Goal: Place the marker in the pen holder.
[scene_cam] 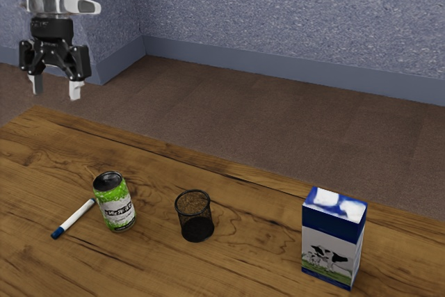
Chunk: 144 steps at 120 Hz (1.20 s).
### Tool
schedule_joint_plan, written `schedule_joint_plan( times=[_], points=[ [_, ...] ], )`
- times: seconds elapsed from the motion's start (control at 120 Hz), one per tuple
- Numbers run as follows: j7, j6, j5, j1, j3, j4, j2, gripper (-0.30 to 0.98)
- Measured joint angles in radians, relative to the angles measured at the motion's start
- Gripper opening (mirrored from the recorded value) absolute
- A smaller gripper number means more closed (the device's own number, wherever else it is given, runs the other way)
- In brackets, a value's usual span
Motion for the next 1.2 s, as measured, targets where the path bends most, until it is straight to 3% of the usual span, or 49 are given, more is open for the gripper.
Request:
schedule_joint_plan(
  times=[0.117,0.167,0.233,0.283,0.442,0.583,0.85,1.2],
  points=[
    [-0.019,0.140,0.014,-0.046,0.008,-0.064,-0.026,0.69],
    [-0.027,0.201,0.019,-0.085,0.051,-0.215,-0.112,0.68],
    [-0.035,0.296,0.024,-0.194,0.207,-0.498,-0.303,0.68],
    [-0.041,0.370,0.035,-0.229,0.269,-0.672,-0.405,0.68],
    [-0.056,0.618,0.070,-0.238,0.321,-0.987,-0.453,0.67],
    [-0.059,0.828,0.097,-0.235,0.324,-1.028,-0.325,0.65],
    [0.002,1.160,0.118,-0.136,0.326,-1.062,-0.133,0.60],
    [0.170,1.342,0.125,-0.034,0.326,-1.072,-0.001,0.52]
  ],
)
